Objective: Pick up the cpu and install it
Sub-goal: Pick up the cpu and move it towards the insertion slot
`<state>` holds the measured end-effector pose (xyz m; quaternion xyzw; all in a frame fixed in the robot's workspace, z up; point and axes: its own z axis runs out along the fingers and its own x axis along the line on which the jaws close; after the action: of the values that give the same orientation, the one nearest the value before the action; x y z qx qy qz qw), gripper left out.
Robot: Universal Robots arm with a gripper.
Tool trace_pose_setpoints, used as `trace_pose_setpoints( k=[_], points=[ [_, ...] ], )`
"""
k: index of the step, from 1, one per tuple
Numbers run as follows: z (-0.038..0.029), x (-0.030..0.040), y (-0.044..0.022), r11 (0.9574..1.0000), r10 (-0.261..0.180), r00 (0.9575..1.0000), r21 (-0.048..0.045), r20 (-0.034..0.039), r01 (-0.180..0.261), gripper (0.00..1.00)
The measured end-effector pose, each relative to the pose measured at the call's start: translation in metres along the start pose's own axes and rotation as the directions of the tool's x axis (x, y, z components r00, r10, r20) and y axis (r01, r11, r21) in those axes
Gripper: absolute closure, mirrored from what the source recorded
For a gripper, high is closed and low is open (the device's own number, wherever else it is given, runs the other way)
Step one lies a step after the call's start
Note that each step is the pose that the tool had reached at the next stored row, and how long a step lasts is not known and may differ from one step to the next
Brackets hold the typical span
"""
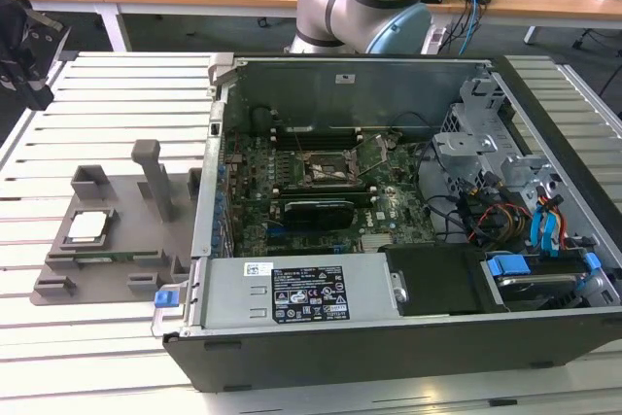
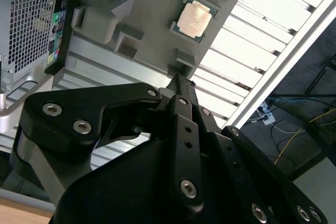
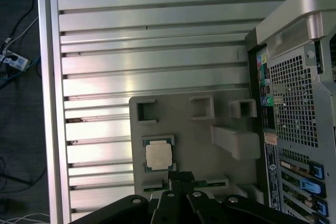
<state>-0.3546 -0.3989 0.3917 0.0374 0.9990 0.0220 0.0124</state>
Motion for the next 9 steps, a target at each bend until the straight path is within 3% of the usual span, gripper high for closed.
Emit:
trace_pose_setpoints(
  k=[2, 4, 5, 7, 9],
  points=[
    [0.0002, 0.0000, 0.0000, 1.0000, 0.000, 1.0000, 0.0000, 0.0001, 0.000, 0.84],
    [0.0003, 0.0000, 0.0000, 1.0000, 0.000, 1.0000, 0.0000, 0.0001, 0.000, 0.58],
    [0.0003, 0.0000, 0.0000, 1.0000, 0.000, 1.0000, -0.0001, 0.0002, 0.000, 0.58],
    [0.0004, 0.0000, 0.0000, 1.0000, 0.000, 1.0000, -0.0001, 0.0001, 0.000, 0.45],
    [0.0008, 0.0000, 0.0000, 1.0000, 0.000, 1.0000, 0.0000, 0.0003, 0.000, 0.45]
  ],
)
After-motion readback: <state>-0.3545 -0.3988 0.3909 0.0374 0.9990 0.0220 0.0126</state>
